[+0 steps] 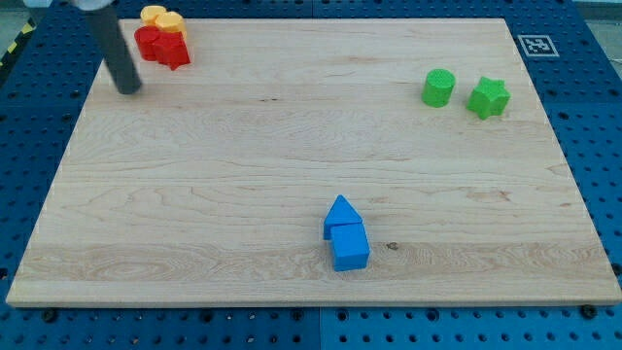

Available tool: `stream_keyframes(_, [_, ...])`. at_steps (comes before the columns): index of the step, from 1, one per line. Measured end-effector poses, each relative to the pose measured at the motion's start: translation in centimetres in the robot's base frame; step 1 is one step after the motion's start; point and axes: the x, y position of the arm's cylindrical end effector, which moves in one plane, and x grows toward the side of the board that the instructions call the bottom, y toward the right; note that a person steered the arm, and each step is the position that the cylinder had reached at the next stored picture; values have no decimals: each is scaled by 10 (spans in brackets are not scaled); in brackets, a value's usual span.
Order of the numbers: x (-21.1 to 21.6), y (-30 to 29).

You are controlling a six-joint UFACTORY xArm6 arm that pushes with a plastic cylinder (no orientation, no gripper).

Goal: Move the red star towards the center of the board

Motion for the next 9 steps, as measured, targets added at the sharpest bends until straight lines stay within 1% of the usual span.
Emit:
stream_keyframes(1, [-24,-30])
stream_keyframes(2, [-77,-27])
stream_keyframes(3, [-115,1])
stream_keyframes(4, [-116,5])
stream_keyframes(6, [-94,5])
stream_keyframes(8, [-88,35])
stream_keyframes(9, [-82,36])
